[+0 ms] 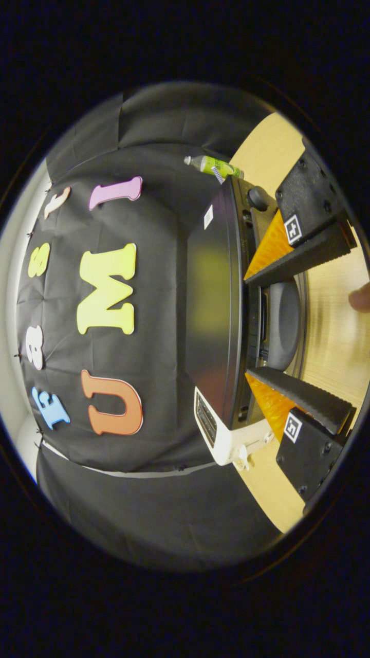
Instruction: Open the toaster oven, put the food inside, and close the toaster oven door.
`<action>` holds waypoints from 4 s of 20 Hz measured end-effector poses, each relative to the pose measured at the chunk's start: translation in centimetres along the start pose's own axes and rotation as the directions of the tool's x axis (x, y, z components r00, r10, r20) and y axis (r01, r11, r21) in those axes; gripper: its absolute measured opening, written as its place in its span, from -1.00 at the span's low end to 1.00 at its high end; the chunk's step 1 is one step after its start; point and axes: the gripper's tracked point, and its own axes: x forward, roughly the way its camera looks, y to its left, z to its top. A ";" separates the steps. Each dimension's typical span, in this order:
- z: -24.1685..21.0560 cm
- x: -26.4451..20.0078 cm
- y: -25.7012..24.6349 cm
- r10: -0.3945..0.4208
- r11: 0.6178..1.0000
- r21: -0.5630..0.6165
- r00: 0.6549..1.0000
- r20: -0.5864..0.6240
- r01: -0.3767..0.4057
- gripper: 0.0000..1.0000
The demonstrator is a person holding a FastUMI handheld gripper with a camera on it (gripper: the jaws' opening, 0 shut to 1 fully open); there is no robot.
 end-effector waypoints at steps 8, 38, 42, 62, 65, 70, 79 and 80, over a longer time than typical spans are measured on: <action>-4.6 -4.9 0.4 -0.015 0.999 -0.034 0.989 -0.147 0.010 1.00; -11.5 -19.3 0.8 0.021 1.000 0.017 0.977 -0.212 -0.018 1.00; -14.8 -20.6 1.0 0.019 0.999 0.045 0.964 -0.266 -0.007 1.00; -21.6 -20.1 1.7 0.106 0.940 0.338 0.907 -0.407 0.042 -0.23; -20.0 -20.6 1.0 0.115 0.933 0.358 0.923 -0.367 0.026 -0.42; -14.0 -20.7 -0.4 0.154 0.903 0.428 0.955 -0.254 -0.032 -0.44; -3.9 -13.2 -2.4 0.177 0.817 0.566 0.982 -0.068 -0.108 -0.44; -3.8 -11.7 -2.3 0.179 0.814 0.571 0.981 -0.073 -0.106 -0.44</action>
